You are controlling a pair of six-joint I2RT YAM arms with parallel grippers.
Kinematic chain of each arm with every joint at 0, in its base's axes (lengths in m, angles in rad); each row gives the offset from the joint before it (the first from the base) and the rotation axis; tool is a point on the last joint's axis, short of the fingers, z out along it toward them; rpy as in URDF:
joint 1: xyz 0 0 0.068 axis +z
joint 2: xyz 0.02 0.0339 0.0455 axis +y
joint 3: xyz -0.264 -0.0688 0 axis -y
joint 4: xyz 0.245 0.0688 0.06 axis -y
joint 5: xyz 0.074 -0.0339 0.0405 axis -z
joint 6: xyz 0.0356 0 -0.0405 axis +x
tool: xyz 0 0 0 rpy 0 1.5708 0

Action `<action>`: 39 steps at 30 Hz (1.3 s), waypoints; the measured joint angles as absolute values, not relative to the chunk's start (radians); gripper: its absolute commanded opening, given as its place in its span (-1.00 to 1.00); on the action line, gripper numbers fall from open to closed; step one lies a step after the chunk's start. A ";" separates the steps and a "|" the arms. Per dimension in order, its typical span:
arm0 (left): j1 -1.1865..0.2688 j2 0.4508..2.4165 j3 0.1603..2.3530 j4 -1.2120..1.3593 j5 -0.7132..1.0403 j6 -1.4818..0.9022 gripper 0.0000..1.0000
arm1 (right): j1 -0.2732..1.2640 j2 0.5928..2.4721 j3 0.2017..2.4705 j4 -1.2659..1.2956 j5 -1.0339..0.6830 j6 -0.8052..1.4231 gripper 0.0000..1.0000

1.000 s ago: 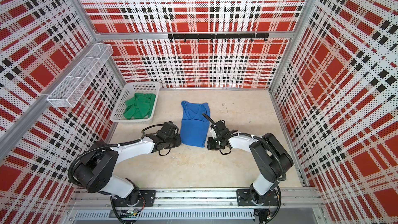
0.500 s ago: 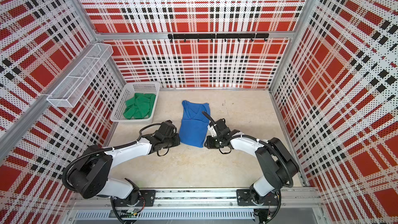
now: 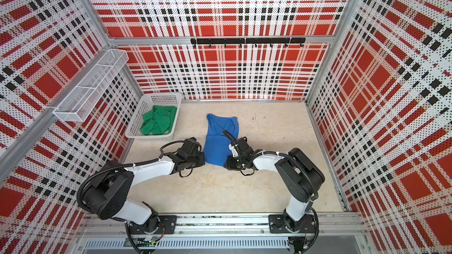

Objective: Fold and stack the tank tops

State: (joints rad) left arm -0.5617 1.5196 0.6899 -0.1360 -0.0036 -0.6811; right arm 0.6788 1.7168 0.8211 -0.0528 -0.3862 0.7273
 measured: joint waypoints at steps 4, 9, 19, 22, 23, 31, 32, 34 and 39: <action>-0.562 1.520 0.691 -0.139 -0.018 -0.670 -1.00 | 0.679 1.717 0.830 -0.065 -0.354 0.728 -1.00; -0.582 1.520 0.715 -0.178 -0.055 -0.627 -1.00 | 0.672 1.707 0.842 -0.118 -0.333 0.702 -1.00; -0.670 1.479 0.704 -0.237 -0.070 -0.587 -1.00 | 0.582 1.569 0.842 -0.315 -0.309 0.603 -1.00; -0.720 1.478 0.675 -0.236 -0.068 -0.603 -1.00 | 0.554 1.531 0.841 -0.368 -0.305 0.565 -1.00; -0.736 1.478 0.667 -0.236 -0.068 -0.608 -1.00 | 0.545 1.520 0.841 -0.384 -0.305 0.554 -1.00; -0.799 1.488 0.664 -0.268 -0.086 -0.588 -1.00 | 0.505 1.497 0.836 -0.462 -0.305 0.497 -1.00; -0.801 1.491 0.666 -0.279 -0.091 -0.581 -1.00 | 0.505 1.497 0.833 -0.465 -0.307 0.493 -1.00; -0.807 1.493 0.673 -0.308 -0.106 -0.569 -0.68 | 0.505 1.497 0.822 -0.475 -0.310 0.487 -0.95; -0.809 1.468 0.680 -0.363 -0.121 -0.561 -0.06 | 0.503 1.493 0.802 -0.516 -0.303 0.477 -0.52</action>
